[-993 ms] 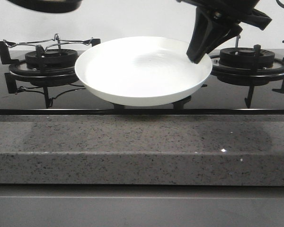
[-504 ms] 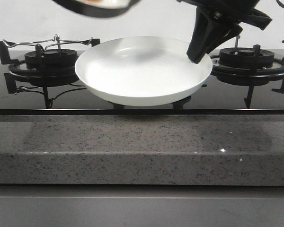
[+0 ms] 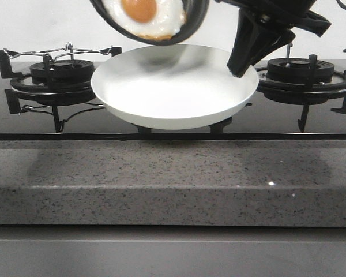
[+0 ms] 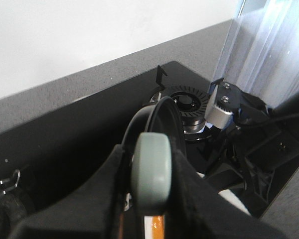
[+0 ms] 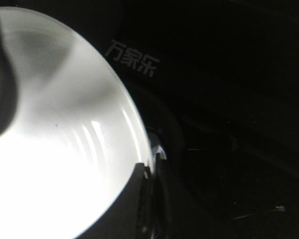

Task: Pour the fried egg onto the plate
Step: 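Lift the black pan with the left gripper over the plate, then tilt the pan with the left gripper to slide the egg onto the plate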

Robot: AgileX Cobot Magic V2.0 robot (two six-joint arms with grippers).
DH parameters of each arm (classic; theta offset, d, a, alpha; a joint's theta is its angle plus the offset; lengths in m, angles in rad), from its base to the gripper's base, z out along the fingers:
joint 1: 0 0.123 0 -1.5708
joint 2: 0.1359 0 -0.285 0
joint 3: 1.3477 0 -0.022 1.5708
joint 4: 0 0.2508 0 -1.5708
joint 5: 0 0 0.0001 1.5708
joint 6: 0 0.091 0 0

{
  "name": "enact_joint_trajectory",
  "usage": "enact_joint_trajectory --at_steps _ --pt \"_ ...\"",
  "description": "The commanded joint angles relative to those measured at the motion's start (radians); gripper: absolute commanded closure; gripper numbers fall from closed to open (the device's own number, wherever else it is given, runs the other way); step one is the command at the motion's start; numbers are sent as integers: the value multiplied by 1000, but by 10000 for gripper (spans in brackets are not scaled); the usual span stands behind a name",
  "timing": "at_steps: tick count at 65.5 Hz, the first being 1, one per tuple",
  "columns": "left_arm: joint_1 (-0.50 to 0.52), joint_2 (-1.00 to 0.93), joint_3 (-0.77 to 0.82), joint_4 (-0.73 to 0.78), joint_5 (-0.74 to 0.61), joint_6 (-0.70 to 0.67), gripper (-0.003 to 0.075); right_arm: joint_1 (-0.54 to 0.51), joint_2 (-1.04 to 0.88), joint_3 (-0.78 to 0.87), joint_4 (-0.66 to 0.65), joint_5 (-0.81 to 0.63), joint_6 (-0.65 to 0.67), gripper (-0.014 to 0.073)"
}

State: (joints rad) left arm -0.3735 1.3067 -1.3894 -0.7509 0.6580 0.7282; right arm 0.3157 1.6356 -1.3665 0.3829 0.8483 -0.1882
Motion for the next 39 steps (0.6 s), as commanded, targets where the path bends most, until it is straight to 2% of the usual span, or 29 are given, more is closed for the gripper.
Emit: enact_joint_trajectory --at_steps 1,20,28,39 --pt "-74 -39 -35 59 -148 0 741 2 -41 -25 19 -38 -7 690" --pt "-252 -39 -35 386 -246 0 741 2 -41 -25 19 -38 -7 690" --pt "-282 -39 -35 454 -252 0 741 2 -41 -25 19 -38 -7 690" --pt "-282 -39 -35 454 -252 0 740 2 -41 -25 19 -38 -7 690"
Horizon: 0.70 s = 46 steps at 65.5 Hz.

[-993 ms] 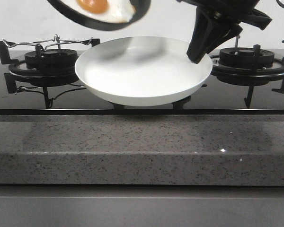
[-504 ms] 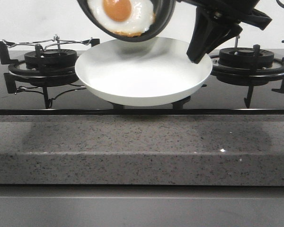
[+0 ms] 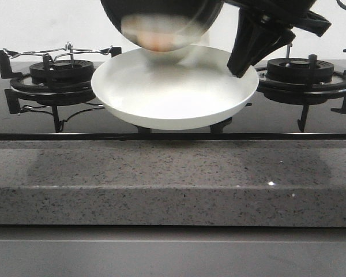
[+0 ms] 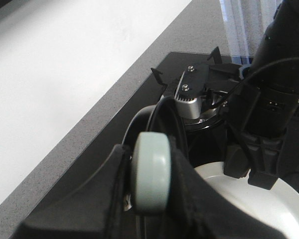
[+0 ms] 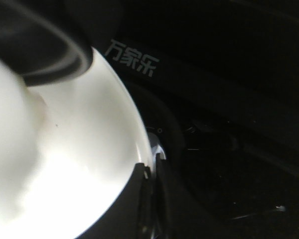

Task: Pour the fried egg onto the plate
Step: 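Tilt the pan with the left gripper to slide the egg onto the plate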

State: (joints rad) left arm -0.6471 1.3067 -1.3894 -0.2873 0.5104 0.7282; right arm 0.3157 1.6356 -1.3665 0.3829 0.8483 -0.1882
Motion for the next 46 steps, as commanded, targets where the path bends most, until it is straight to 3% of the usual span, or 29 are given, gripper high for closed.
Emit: enact_joint_trajectory --at_steps 1,17,29,36,46 --pt "-9 -39 -35 -10 -105 0 740 2 -41 -25 19 -38 -7 690" --pt "19 -39 -37 -14 -105 -60 740 2 -41 -25 19 -37 -7 690" --pt "173 -39 -37 -49 -107 -164 740 2 -41 -25 19 -37 -7 690" --pt "313 -37 -37 -213 -107 -173 740 2 -41 -25 19 -37 -7 690" --pt "544 -1 -37 -565 -71 -173 740 2 -41 -25 19 -37 -7 690"
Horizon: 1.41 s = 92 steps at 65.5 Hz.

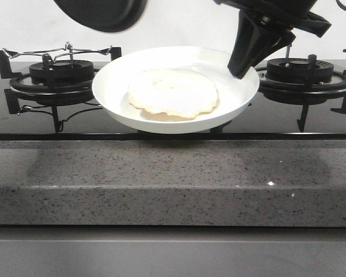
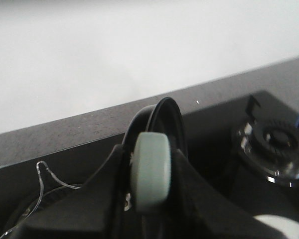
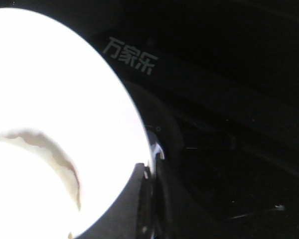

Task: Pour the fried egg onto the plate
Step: 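Tilt the pan with the left gripper to slide the egg onto the plate, then return the pan to its burner with the left gripper and release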

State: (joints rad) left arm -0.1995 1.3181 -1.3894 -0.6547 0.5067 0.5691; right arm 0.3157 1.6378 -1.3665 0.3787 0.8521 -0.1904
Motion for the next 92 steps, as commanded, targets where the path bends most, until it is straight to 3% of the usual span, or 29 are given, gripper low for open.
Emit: enact_joint_trajectory --at_steps 1,13,29,49,80,84,92 --pt "126 -7 -37 -224 -60 -14 740 2 -43 -25 24 -41 -5 690" --pt "377 111 -37 -524 160 -14 740 2 -43 -25 24 -41 -5 690" --pt "547 310 -37 -824 418 -10 740 2 -43 -25 24 -41 -5 690" --pt "573 483 -37 -1009 529 -10 740 2 -43 -25 24 -41 -5 690" --pt "573 527 -37 -963 534 2 736 2 -43 -25 24 -41 -5 690" --pt "573 527 -37 -961 534 2 706 2 -43 -25 24 -41 -5 690" --pt "573 527 -37 -954 534 2 556 2 -43 -25 24 -41 -5 690"
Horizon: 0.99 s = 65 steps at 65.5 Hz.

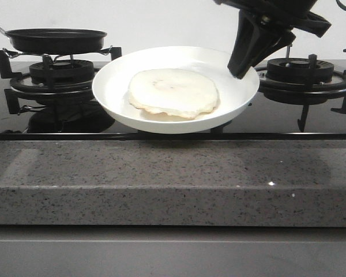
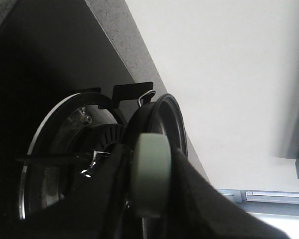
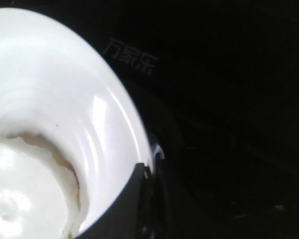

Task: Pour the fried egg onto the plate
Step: 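Return the pan to its burner with the left gripper and release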

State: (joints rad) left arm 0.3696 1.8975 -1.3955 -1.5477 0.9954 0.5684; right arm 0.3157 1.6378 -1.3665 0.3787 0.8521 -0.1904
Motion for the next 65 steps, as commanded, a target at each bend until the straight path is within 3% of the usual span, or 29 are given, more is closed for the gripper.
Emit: enact_joint_trajectory --at_steps 1,12,17,42,53,65 --pt "4 -53 -31 -61 45 2 533 2 -43 -25 24 -41 -5 690" --pt "13 -53 -31 -52 45 2 252 2 -43 -25 24 -41 -5 690" --pt "28 -53 -33 -34 47 2 188 2 -43 -25 24 -41 -5 690" --pt "176 -85 -115 74 181 -1 184 2 -43 -25 24 -41 -5 690" --pt "192 -164 -162 315 158 -53 185 2 -43 -25 24 -41 -5 690" --pt "111 -332 -178 567 116 -82 185 2 -43 -25 24 -41 -5 690"
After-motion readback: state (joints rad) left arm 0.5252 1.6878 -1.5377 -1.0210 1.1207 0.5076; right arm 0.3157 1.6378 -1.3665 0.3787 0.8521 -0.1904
